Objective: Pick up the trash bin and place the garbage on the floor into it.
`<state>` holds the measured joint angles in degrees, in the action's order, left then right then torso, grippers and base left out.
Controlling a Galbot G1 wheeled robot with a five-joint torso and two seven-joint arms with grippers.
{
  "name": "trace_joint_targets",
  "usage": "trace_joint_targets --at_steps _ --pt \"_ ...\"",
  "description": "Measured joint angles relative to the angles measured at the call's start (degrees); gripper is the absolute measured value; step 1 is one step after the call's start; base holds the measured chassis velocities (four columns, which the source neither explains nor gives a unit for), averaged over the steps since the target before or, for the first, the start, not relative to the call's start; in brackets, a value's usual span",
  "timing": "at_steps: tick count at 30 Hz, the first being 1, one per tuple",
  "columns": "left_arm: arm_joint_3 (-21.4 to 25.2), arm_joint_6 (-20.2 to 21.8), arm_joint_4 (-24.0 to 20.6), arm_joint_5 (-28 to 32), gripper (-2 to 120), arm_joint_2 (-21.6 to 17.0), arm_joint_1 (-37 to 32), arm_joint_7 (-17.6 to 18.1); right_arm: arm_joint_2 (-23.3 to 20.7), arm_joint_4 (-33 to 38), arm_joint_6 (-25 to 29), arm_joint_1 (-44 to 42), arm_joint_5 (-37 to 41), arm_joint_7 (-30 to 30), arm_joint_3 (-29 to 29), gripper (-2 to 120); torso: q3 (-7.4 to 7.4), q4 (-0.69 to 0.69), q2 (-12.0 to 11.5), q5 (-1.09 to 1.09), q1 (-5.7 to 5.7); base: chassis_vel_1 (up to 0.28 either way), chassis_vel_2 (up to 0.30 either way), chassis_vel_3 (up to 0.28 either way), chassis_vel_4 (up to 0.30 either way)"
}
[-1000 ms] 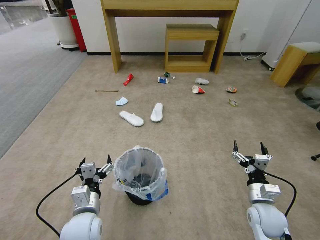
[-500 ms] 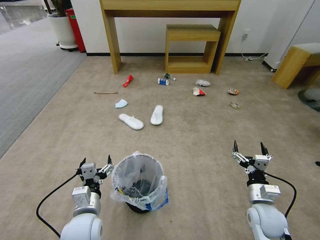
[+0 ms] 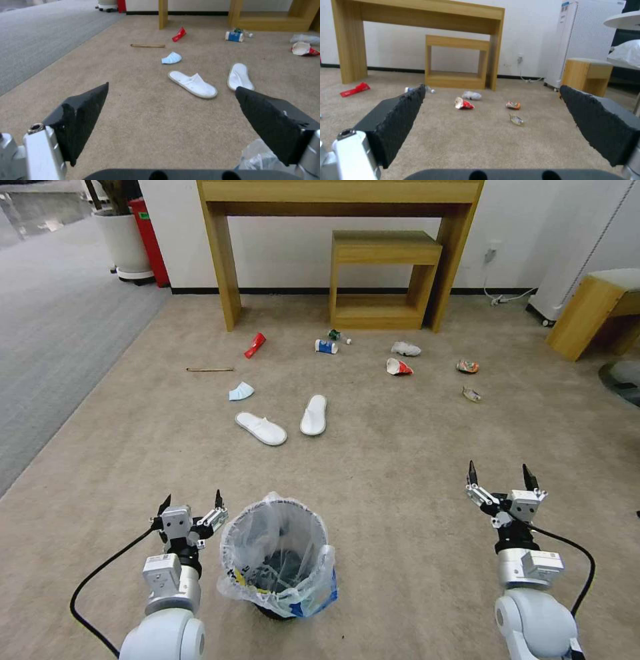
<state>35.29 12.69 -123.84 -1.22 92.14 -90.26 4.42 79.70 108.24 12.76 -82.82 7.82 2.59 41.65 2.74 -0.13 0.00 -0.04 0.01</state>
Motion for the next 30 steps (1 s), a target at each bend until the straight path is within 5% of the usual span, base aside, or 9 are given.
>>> trace_joint_targets --at_steps 9,19,30 --pt "-0.56 0.99 -0.21 -0.11 100 -0.16 0.04 1.31 -1.05 0.80 -0.73 -0.84 3.02 0.78 -0.05 100 0.00 0.00 0.00 0.00 0.00 0.000 0.000 0.000 0.000" --pt "-6.65 7.70 -2.07 6.07 100 -2.47 0.51 5.90 -2.32 1.75 -2.15 -1.86 3.84 1.06 1.05 100 0.00 0.00 0.00 0.00 0.00 0.000 0.000 0.000 0.000" --pt "-8.40 11.87 1.97 7.85 100 -5.10 1.18 9.05 -2.32 1.68 -2.13 -2.28 3.84 1.04 1.57 100 0.00 0.00 0.00 0.00 0.00 0.000 0.000 0.000 0.000"
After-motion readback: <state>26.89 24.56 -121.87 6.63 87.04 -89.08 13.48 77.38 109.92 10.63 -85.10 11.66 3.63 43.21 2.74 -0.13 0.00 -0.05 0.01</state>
